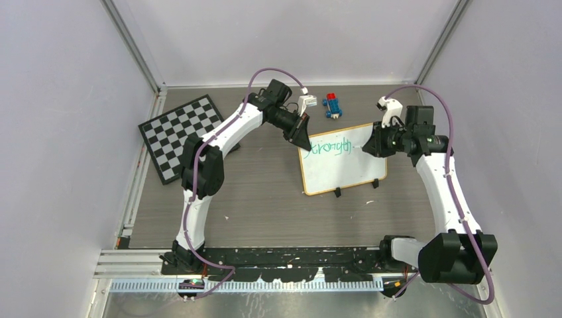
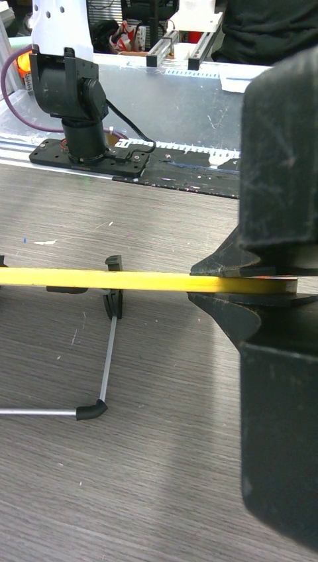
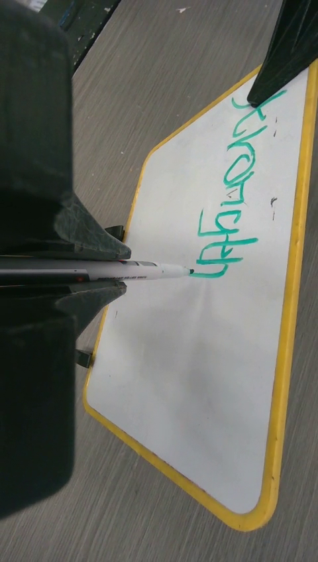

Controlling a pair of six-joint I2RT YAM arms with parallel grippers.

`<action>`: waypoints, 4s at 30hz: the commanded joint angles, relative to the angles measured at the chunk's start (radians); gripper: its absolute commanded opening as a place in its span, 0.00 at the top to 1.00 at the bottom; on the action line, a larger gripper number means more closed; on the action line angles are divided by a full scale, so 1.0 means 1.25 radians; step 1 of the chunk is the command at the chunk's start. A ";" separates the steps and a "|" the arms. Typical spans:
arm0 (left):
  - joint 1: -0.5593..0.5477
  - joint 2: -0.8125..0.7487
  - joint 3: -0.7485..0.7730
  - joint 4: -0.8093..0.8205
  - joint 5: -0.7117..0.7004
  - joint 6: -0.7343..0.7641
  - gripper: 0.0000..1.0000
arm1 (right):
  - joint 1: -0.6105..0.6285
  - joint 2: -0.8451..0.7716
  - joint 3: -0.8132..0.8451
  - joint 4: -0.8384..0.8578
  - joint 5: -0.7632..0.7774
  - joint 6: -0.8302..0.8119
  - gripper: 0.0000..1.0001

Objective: Write a sentence on the whiteboard

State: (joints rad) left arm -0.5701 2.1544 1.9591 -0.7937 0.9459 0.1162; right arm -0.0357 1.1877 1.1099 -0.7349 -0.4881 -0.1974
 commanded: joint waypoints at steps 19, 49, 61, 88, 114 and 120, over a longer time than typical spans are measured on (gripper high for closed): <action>-0.010 -0.007 0.012 -0.017 -0.028 0.026 1.00 | -0.012 0.019 0.031 0.054 -0.023 0.003 1.00; -0.010 0.001 0.022 -0.019 -0.033 0.026 1.00 | -0.012 0.039 0.017 0.072 0.052 -0.004 1.00; -0.010 0.003 0.024 -0.018 -0.031 0.023 1.00 | -0.011 0.030 -0.019 0.055 0.028 -0.015 1.00; -0.010 0.002 0.021 -0.017 -0.028 0.024 1.00 | -0.014 0.026 0.059 0.038 0.030 -0.011 1.00; -0.009 0.000 0.013 -0.003 -0.027 0.020 1.00 | -0.028 0.065 0.050 0.048 0.019 -0.008 1.00; -0.010 0.002 0.012 -0.004 -0.027 0.020 1.00 | -0.028 0.053 0.026 0.030 0.021 -0.036 1.00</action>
State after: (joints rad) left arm -0.5716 2.1544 1.9633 -0.7998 0.9428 0.1135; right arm -0.0677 1.2636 1.1500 -0.7067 -0.4587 -0.2111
